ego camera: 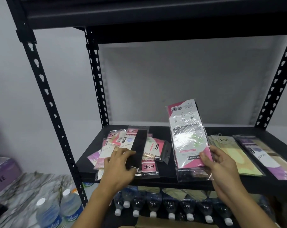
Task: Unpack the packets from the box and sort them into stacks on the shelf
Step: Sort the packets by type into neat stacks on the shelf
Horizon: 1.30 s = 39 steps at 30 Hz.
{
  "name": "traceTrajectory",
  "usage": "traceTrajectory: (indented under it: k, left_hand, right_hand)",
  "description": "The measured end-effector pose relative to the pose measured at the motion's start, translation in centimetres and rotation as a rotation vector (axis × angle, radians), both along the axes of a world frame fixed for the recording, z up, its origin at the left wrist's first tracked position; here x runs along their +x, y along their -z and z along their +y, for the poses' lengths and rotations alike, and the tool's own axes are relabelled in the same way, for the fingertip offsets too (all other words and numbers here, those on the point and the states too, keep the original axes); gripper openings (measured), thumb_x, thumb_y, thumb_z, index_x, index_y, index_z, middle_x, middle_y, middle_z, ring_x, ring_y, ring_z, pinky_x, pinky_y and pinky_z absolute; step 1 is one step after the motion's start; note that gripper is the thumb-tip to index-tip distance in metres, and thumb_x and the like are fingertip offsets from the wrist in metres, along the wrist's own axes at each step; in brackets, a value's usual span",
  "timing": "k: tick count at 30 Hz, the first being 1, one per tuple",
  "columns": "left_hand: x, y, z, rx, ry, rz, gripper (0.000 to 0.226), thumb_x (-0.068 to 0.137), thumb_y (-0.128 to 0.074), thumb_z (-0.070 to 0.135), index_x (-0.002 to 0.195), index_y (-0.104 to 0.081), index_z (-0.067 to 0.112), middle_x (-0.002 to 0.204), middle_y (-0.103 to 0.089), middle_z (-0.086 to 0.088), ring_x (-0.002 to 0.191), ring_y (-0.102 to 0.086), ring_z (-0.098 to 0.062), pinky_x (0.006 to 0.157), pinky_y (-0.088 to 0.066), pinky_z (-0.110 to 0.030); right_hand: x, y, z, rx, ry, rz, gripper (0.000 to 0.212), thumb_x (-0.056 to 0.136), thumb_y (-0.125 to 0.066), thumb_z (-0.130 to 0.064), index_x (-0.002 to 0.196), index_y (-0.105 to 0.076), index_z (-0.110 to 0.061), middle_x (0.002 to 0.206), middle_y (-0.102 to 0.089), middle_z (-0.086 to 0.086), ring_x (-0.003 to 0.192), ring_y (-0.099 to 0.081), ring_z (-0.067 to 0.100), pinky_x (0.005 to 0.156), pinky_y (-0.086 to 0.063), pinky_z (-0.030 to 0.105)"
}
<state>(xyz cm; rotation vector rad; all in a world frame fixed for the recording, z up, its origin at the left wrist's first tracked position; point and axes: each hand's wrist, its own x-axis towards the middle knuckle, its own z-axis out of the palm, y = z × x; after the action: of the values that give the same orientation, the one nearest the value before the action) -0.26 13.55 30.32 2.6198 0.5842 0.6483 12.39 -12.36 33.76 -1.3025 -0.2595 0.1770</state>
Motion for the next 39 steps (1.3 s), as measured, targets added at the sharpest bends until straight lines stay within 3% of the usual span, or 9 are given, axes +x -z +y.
traceTrajectory:
  k: [3, 8, 12, 16, 20, 23, 29, 33, 39]
  left_hand:
    - [0.5, -0.4, 0.4, -0.197, -0.163, -0.174, 0.044, 0.085, -0.054, 0.034, 0.129, -0.053, 0.025, 0.130, -0.047, 0.006, 0.118, -0.048, -0.019, 0.104, -0.040, -0.048]
    - [2.0, -0.8, 1.4, -0.226, -0.368, 0.002, 0.065, 0.086, -0.058, 0.050, 0.137, -0.047, 0.012, 0.131, -0.055, -0.010, 0.121, -0.049, -0.029, 0.100, -0.044, -0.049]
    - [2.6, -1.0, 1.6, -0.250, -0.390, 0.116, 0.069, 0.083, -0.065, 0.049, 0.138, -0.044, 0.011, 0.136, -0.048, -0.012, 0.126, -0.043, -0.031, 0.103, -0.042, -0.047]
    - [2.9, -0.9, 2.0, -0.278, -0.409, 0.194, 0.063, 0.075, -0.072, 0.051, 0.123, -0.053, 0.014, 0.122, -0.058, -0.007, 0.115, -0.051, -0.029, 0.096, -0.046, -0.047]
    - [2.8, -1.6, 2.4, -0.519, -0.342, 0.060, 0.045, 0.069, -0.083, 0.031, 0.102, -0.059, 0.012, 0.102, -0.068, -0.006, 0.092, -0.064, -0.025, 0.077, -0.056, -0.040]
    - [2.6, -2.3, 2.2, -0.794, -0.252, -0.113, 0.033, 0.084, -0.073, 0.014, 0.111, -0.054, 0.009, 0.100, -0.068, -0.007, 0.079, -0.068, -0.023, 0.059, -0.055, -0.032]
    - [2.2, -2.8, 0.0, -1.165, -0.066, -0.411, 0.016, 0.094, -0.060, 0.007, 0.109, -0.053, 0.010, 0.101, -0.072, -0.015, 0.075, -0.071, -0.027, 0.061, -0.058, -0.037]
    - [2.9, -1.9, -2.1, -1.256, -0.010, -0.474, 0.024, 0.090, -0.064, 0.006, 0.113, -0.056, 0.010, 0.102, -0.075, -0.013, 0.093, -0.071, -0.030, 0.089, -0.055, -0.048]
    - [5.7, -0.8, -5.6, -1.302, -0.035, -0.405, 0.027, 0.086, -0.069, 0.003, 0.110, -0.055, 0.007, 0.093, -0.076, -0.014, 0.076, -0.073, -0.024, 0.067, -0.056, -0.035]
  right_hand:
    - [-0.1, 0.0, 0.0, -0.008, 0.000, -0.012, 0.024, 0.086, -0.061, 0.001, 0.103, -0.063, -0.016, 0.104, -0.068, 0.004, 0.085, -0.068, 0.020, 0.060, -0.054, 0.026]
    - [0.1, 0.4, 0.0, -0.011, 0.008, -0.005, 0.026, 0.086, -0.062, -0.001, 0.106, -0.064, -0.016, 0.111, -0.068, 0.007, 0.099, -0.067, 0.028, 0.079, -0.056, 0.041]
    - [0.0, 0.4, 0.0, -0.003, 0.012, -0.025, 0.023, 0.086, -0.061, 0.001, 0.101, -0.065, -0.015, 0.103, -0.070, 0.006, 0.089, -0.070, 0.025, 0.068, -0.061, 0.032]
    - [0.0, 0.4, -0.2, -0.008, 0.012, -0.022, 0.024, 0.084, -0.063, 0.000, 0.103, -0.065, -0.015, 0.109, -0.069, 0.006, 0.103, -0.066, 0.029, 0.093, -0.052, 0.049]
    - [-0.1, 0.1, -0.5, -0.002, 0.013, -0.017, 0.026, 0.084, -0.062, 0.002, 0.100, -0.065, -0.018, 0.109, -0.068, 0.005, 0.104, -0.065, 0.027, 0.096, -0.049, 0.046]
    - [0.0, 0.0, -0.8, -0.001, 0.019, -0.031, 0.025, 0.085, -0.062, 0.002, 0.098, -0.066, -0.019, 0.106, -0.069, 0.004, 0.102, -0.066, 0.026, 0.091, -0.053, 0.040]
    - [0.5, -0.5, -2.0, 0.009, 0.053, -0.019, 0.025, 0.084, -0.062, 0.001, 0.102, -0.066, -0.015, 0.106, -0.070, 0.006, 0.098, -0.068, 0.026, 0.089, -0.055, 0.042]
    - [0.9, -1.2, -3.2, 0.030, 0.070, -0.004, 0.024, 0.086, -0.060, 0.001, 0.103, -0.065, -0.015, 0.108, -0.069, 0.008, 0.096, -0.068, 0.028, 0.084, -0.057, 0.039]
    - [1.2, -1.6, -5.1, 0.003, 0.113, -0.023, 0.026, 0.085, -0.061, -0.001, 0.103, -0.065, -0.019, 0.106, -0.070, 0.006, 0.096, -0.069, 0.025, 0.086, -0.053, 0.040]
